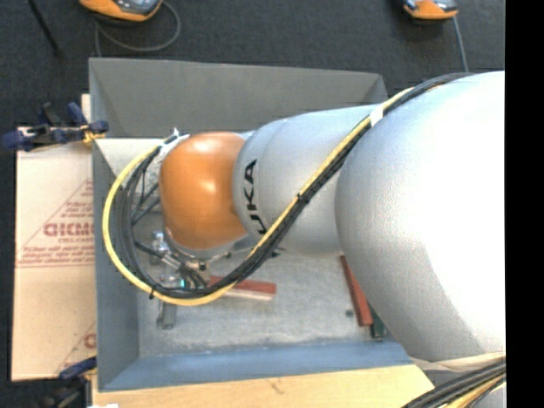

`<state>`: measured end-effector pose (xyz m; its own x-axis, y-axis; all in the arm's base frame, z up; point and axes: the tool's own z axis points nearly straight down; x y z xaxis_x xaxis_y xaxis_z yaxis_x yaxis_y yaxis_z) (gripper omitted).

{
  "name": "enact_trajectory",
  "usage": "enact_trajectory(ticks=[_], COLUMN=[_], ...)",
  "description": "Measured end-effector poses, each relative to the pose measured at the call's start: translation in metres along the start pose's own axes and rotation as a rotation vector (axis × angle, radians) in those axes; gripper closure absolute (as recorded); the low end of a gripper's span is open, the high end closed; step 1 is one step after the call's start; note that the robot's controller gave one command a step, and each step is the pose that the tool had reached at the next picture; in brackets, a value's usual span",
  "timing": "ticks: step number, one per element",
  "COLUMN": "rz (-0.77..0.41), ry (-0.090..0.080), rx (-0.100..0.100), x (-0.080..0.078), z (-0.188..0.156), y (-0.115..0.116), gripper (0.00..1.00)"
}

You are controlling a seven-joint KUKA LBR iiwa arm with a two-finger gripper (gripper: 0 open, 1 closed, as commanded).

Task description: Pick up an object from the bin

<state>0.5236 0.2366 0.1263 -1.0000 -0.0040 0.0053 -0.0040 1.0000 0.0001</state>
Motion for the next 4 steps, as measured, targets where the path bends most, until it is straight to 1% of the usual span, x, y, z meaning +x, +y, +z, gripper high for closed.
enact_trajectory(ticks=[1,2,3,4], rz=[0.011,0.051,0.049,0.177], ry=[-0.004,-0.003,-0.007,-0.014], rx=[0.004,0.003,-0.002,-0.004], x=[-0.039,0.001,-0.001,0.019], z=[0.058,0.057,0.056,-0.085], y=[-0.063,-0.122,-0.118,-0.12], gripper=[0.0,0.0,1.0,1.0])
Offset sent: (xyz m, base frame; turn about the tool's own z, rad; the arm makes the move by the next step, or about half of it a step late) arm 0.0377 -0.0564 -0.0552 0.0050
